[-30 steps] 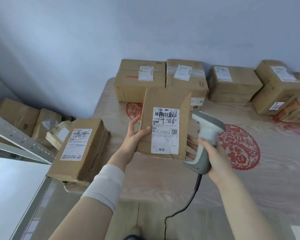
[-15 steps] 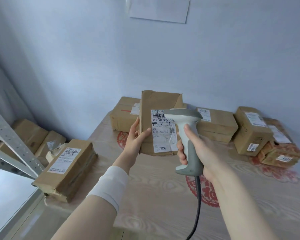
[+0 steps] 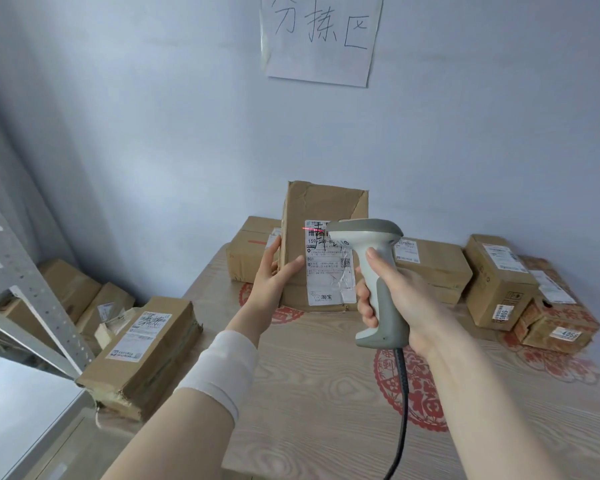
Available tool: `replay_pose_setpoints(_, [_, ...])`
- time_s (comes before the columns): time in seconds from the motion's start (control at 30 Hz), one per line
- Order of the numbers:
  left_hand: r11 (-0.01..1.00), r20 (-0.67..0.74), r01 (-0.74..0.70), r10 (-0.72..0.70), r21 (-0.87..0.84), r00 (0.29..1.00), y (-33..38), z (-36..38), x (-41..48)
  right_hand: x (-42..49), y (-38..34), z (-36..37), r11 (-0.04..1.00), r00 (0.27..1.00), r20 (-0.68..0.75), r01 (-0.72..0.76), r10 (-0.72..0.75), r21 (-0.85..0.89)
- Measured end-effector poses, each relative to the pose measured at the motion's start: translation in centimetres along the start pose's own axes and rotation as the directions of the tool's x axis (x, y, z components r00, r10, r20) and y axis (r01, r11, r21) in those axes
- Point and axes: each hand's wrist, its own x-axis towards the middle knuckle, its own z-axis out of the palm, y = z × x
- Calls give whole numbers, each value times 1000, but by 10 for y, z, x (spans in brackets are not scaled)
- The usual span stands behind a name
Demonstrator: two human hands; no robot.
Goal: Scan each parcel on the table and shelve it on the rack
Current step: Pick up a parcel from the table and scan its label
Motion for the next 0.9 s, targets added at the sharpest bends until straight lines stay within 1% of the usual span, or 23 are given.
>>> replay_pose_setpoints(0.23, [1000,-18,-17,17,-3,1000,0,-11,-7,-4,2,3,1000,1000,23,-13,13,-22])
replay_pose_setpoints(0.37, [999,-56,-11,9,-31,998,7,-20,-20,-7,3,11,998,998,13,54,-55,26])
replay_pose_setpoints(0.47, [998,-121,4,-11,-57,993,15,-31,-39,-6,7,21,985,991,-29,130,-127,112])
replay_pose_setpoints(0.57, [994,-226,15,-39,-107,973,21,-53,-64,-4,24,35,970,984,-116,154,-134,190])
replay_pose_setpoints(0.63, [988,-265,23,-64,-153,962,26,-71,-85,-1,43,49,979,977,-179,141,-113,150])
replay_pose_setpoints(0.7, [984,-272,34,-82,-175,959,30,-90,-109,2,66,69,989,978,-198,94,-70,114])
replay_pose_setpoints(0.77, [983,-306,44,-98,-178,947,34,-111,-138,1,86,96,994,991,-136,24,-10,106])
replay_pose_setpoints(0.83, [988,-376,38,-93,-150,922,40,-134,-169,-8,98,129,994,1000,-15,-25,27,107])
replay_pose_setpoints(0.9, [992,-453,27,-79,-121,888,48,-159,-201,-18,102,165,996,995,95,-43,36,78])
